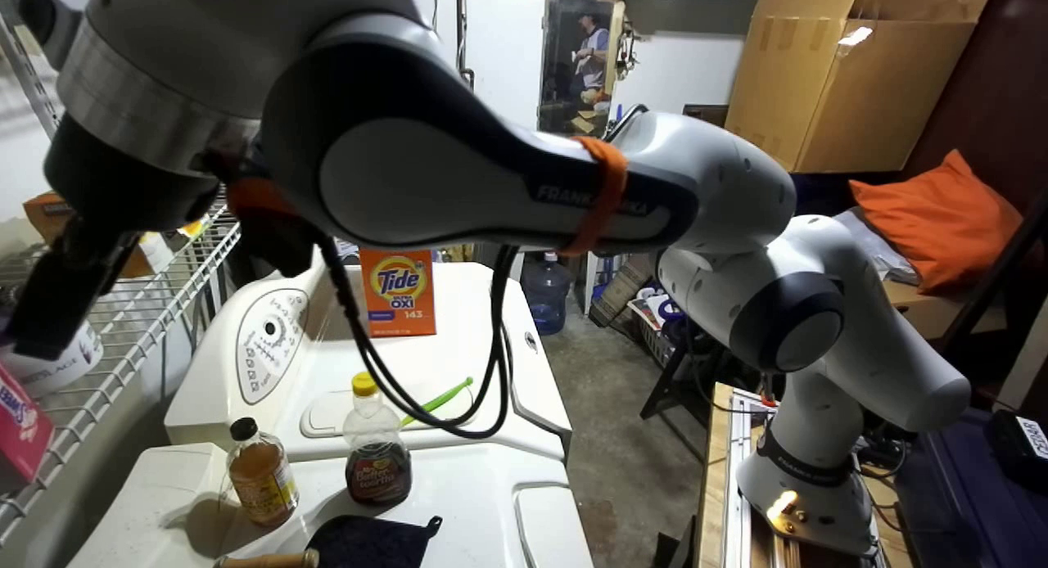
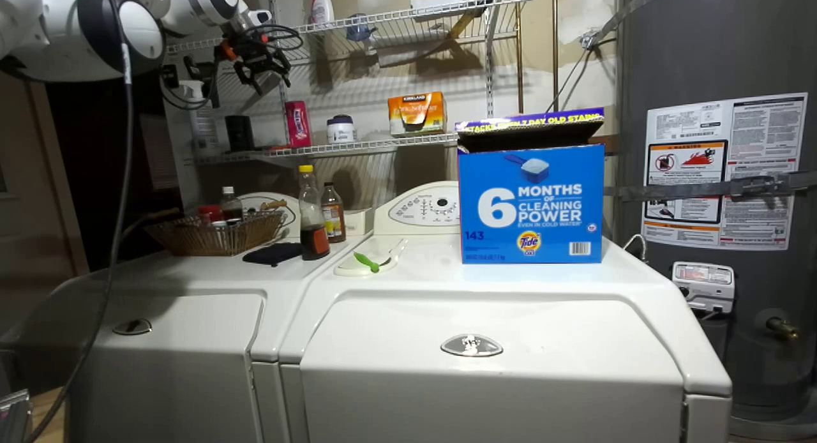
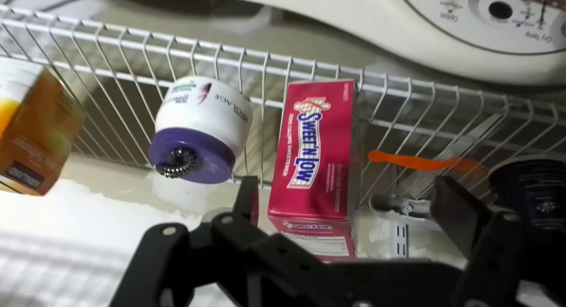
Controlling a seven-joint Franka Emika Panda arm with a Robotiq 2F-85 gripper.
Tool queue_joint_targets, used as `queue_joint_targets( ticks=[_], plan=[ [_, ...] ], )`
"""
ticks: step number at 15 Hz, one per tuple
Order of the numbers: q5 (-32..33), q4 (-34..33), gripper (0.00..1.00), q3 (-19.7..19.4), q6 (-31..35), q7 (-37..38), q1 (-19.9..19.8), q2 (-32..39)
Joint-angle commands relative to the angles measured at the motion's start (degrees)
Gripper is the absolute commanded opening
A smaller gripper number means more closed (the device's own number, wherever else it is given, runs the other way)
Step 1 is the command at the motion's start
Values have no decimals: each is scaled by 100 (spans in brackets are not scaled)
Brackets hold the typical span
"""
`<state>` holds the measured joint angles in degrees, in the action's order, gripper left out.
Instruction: Put the box on the bottom shelf
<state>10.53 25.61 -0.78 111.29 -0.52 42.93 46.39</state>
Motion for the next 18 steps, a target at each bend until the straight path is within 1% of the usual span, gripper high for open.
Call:
queue_joint_targets(
  ticks=[1, 3, 4, 8, 9, 10, 12, 13, 15, 18],
  plan=[
    [147, 267, 100, -88, -1456, 611, 286, -586],
    [-148, 255, 100, 141, -2133, 815, 271, -699],
    [-406, 193, 100, 336, -2217, 890, 192, -683],
    [-885, 217, 100, 593, -2748, 1624, 72, -641],
    [-949, 144, 100, 604, -3039, 1807, 69, -566],
    [-1105, -118, 100, 689, -3299, 1920, 28, -381],
    [-1406, -116, 100, 868, -3741, 1981, -46, -288],
    [-1088, -279, 100, 690, -3521, 1811, 78, -247],
    [-1208, -262, 100, 768, -3703, 1871, 43, -189],
    [-1229, -241, 100, 788, -3708, 1885, 31, -182]
  ],
)
